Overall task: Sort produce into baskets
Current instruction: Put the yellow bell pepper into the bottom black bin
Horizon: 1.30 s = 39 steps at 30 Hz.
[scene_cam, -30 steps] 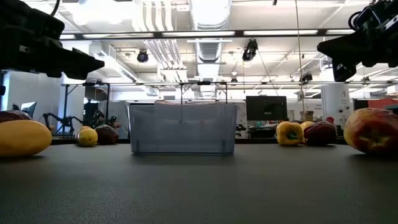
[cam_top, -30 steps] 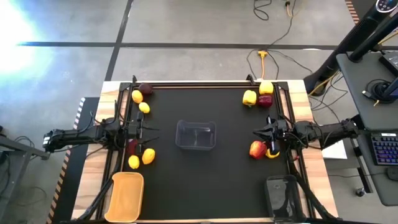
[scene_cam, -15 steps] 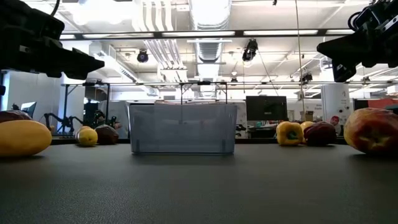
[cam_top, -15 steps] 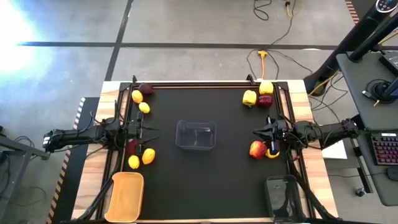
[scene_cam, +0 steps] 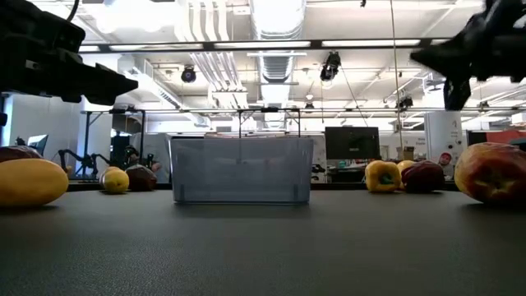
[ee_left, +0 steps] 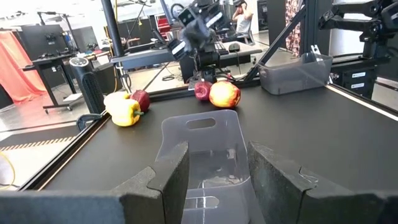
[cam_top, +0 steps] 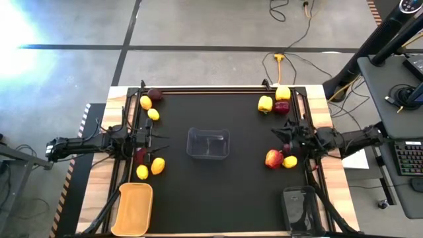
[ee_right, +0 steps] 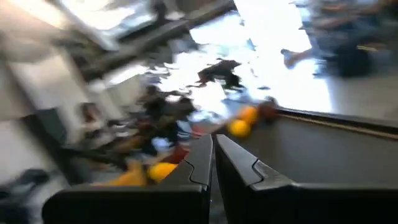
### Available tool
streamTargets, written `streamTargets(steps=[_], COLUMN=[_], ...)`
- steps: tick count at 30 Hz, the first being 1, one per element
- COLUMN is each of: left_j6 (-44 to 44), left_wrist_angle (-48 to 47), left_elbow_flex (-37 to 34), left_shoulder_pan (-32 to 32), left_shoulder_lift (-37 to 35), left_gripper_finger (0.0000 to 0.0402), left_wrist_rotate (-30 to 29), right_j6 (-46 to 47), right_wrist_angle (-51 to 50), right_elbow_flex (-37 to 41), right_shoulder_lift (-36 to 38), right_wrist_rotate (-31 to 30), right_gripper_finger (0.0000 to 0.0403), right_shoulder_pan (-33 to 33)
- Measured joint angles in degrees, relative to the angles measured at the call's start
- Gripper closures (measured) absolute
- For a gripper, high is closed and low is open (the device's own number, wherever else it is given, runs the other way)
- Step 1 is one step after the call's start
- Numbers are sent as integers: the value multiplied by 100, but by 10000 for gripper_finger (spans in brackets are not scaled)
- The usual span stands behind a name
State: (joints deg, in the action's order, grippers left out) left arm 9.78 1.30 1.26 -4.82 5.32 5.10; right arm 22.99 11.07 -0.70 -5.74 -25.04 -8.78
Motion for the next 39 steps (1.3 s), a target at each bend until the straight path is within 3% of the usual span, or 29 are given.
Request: streamTargets(steps=[6,11,14,17,22,25,29,33,36,39], left_j6=[0,0,0,0,0,0,0,0,0,0], left_wrist_angle=[-1,-1,-1,-2,-1,-1,-2,-2,0,0], left_elbow_flex=[-1,-2,-1,-2,0,-2,-2,-1,-2,-1], left_shoulder_pan=[0,0,0,0,0,0,0,0,0,0], left_shoulder_lift=[2,2,2,2,2,0,2,2,2,2], left_gripper_finger=[255,255,255,255,255,255,255,255,255,255], left_wrist_rotate=[-2,-2,-2,-2,-2,-2,-2,-2,-2,-1], right_j6=[-151,-568,554,1818,4134,4978,5121,4446,3951,3595], right_wrist_angle=[-111,-522,-1678,-3269,-5586,-6653,-7769,-7930,-7932,-7940], right_elbow_flex=[-655,-1945,-2959,-3944,-5429,-6234,-7125,-7591,-7813,-7965], right_shoulder_lift=[-1543,-3100,-3928,-4677,-5779,-6328,-6907,-7296,-7574,-7821], right_wrist_rotate=[-139,-1191,-2395,-2721,-1762,-1404,-697,135,689,953], right_gripper_finger=[390,390,390,390,390,390,390,386,356,299], right_shoulder_pan=[-7,-7,3,154,508,791,1460,2364,3060,3630])
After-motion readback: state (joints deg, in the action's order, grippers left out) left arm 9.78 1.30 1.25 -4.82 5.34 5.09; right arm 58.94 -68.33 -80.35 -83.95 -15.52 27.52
